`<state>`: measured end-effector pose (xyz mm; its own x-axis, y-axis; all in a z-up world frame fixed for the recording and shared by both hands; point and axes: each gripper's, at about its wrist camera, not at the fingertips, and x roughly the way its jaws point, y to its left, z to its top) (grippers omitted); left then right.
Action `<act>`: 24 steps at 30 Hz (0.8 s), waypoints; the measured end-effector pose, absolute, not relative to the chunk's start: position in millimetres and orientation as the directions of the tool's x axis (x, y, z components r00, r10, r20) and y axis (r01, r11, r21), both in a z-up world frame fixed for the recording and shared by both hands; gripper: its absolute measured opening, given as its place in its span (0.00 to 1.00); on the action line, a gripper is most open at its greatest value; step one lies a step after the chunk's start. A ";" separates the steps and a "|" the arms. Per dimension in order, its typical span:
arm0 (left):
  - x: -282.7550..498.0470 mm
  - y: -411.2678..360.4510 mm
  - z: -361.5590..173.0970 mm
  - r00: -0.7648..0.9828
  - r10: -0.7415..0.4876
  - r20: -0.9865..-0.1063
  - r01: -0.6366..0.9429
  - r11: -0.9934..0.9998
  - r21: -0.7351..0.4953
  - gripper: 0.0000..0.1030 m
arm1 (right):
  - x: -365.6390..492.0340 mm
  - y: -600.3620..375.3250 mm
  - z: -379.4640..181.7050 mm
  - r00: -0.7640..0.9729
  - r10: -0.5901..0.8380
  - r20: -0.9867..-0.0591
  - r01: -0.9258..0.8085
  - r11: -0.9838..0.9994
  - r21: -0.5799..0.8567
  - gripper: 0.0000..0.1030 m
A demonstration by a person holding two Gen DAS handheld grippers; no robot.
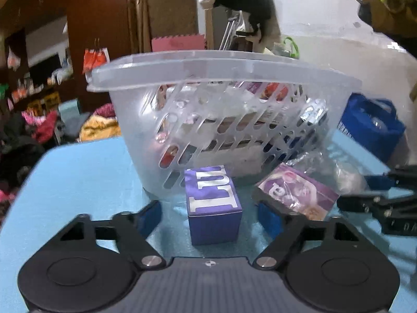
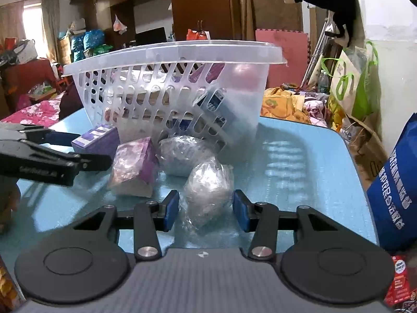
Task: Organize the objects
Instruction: 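Bring both grippers back down to the remaining items beside the basket, then grasp the purple box with the left gripper while the right grasps a clear-bagged packet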
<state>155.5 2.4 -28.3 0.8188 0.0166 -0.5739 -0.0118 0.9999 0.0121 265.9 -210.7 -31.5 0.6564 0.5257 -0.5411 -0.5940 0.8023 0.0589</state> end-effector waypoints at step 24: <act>82.8 20.2 -17.1 0.936 -0.256 -0.241 0.229 0.964 -0.135 0.42 | 236.3 -233.4 -21.7 0.752 0.568 -0.335 -0.561 0.818 0.126 0.47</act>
<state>82.8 20.2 -17.1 0.9362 -0.2560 -0.2407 0.2288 0.9640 -0.1354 236.3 -233.4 -21.7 0.7521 0.5676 -0.3348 -0.5614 0.8180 0.1257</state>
